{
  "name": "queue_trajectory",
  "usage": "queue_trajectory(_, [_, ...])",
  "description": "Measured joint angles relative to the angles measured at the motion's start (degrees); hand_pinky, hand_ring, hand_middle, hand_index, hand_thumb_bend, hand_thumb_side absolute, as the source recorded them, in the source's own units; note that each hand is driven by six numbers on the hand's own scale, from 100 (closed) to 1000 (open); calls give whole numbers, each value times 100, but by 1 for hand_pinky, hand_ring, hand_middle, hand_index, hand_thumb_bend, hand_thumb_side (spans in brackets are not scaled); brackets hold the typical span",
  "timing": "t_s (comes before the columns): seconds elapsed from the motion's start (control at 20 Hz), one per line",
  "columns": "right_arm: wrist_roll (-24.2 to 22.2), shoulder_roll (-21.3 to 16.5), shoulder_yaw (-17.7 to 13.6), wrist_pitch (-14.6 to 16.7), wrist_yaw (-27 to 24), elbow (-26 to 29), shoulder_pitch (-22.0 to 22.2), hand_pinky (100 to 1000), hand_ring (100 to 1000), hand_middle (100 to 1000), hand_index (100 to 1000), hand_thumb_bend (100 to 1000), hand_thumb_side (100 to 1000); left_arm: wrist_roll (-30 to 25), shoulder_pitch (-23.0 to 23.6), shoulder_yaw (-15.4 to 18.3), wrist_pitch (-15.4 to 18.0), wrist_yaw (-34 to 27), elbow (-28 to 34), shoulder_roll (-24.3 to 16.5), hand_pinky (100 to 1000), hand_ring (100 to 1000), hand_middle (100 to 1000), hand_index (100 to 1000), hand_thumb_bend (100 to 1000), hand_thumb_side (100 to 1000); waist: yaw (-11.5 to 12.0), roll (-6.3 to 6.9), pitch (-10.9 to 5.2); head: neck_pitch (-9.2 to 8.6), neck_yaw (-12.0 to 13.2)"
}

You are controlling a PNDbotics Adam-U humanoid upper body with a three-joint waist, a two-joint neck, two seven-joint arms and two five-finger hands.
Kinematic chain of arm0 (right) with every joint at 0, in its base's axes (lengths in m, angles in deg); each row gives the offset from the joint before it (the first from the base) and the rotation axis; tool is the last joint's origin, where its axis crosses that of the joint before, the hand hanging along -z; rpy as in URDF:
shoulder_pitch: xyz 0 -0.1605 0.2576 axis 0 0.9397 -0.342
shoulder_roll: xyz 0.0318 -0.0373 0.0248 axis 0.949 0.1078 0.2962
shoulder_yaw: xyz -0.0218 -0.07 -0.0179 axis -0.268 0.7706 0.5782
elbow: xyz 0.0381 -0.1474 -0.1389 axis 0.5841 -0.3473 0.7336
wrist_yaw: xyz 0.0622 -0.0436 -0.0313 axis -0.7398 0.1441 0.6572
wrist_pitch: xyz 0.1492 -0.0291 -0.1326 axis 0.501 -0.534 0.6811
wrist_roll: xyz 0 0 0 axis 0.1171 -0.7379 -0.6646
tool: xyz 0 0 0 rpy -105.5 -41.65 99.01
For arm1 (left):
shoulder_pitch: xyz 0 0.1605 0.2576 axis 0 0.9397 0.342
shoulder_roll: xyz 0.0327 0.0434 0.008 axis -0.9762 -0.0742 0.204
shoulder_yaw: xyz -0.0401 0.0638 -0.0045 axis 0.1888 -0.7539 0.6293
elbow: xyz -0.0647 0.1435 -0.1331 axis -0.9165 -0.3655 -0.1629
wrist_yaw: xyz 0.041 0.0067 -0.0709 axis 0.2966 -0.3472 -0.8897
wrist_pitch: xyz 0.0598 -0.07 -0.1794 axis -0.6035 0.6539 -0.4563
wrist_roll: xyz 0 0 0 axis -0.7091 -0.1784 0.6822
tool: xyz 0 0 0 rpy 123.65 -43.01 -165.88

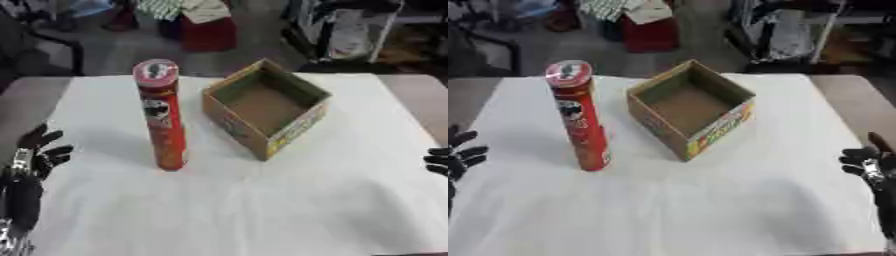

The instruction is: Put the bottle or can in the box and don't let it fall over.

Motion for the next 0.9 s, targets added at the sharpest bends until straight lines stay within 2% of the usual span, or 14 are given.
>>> queue_trajectory(0.7, [1,1,0,-1,0,0,1,753,734,680,1000,100,806,2,-17,0,3,0,27,-3,810,752,831,984,226,1000,-3,1,0,-1,-7])
queue_trajectory(0.75, [1,1,0,-1,0,0,1,753,734,680,1000,100,822,6,-36,0,9,0,34,-12,812,756,834,984,275,1000,-4,2,0,-1,-7])
queue_trajectory(0.8, [1,1,0,-1,0,0,2,753,734,680,1000,100,805,16,-72,0,23,0,53,-44,813,759,835,985,218,1000,-6,3,0,-1,-7])
queue_trajectory(0.9, [2,1,-1,-1,0,0,4,753,734,680,1000,100,804,44,-182,1,79,24,140,-227,816,769,844,990,209,1000,-13,18,-3,1,-9])
